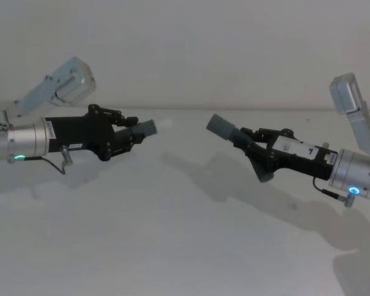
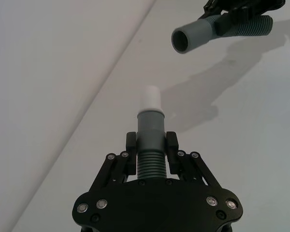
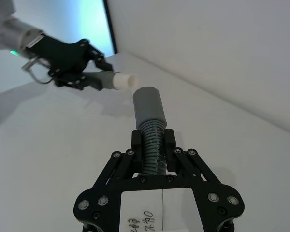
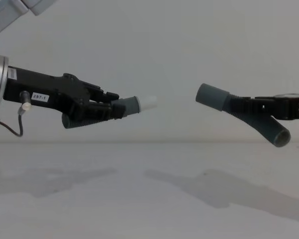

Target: Use both hands to pick up one end of the pipe from the table, align the ends, and insert them.

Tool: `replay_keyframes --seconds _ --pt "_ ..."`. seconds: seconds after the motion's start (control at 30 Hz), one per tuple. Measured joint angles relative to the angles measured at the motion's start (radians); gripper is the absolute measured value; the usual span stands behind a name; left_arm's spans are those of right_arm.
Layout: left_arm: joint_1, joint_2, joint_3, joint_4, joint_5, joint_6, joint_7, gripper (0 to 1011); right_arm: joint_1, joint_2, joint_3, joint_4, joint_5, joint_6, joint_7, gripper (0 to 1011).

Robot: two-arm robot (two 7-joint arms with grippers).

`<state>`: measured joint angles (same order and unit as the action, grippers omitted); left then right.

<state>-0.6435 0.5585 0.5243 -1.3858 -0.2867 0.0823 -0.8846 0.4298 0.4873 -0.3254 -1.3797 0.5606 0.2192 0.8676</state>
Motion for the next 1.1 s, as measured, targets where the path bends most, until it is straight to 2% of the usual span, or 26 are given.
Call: replay_keyframes --seconds 0.4,0.7,1.1 --pt "-0.021 0.017 0.017 0.010 -0.023 -0.028 -0.065 351 0.023 0.036 -0.042 -0.008 0.011 0.019 0.086 256" --pt "-0.032 0.026 0.036 0.014 -0.041 -0.042 -0.114 351 0.043 0.053 -0.072 -0.003 0.011 0.029 0.127 256" --pt "-0.041 0.032 0.054 0.017 -0.056 -0.048 -0.148 351 0.067 0.068 -0.107 0.008 0.011 0.051 0.165 256"
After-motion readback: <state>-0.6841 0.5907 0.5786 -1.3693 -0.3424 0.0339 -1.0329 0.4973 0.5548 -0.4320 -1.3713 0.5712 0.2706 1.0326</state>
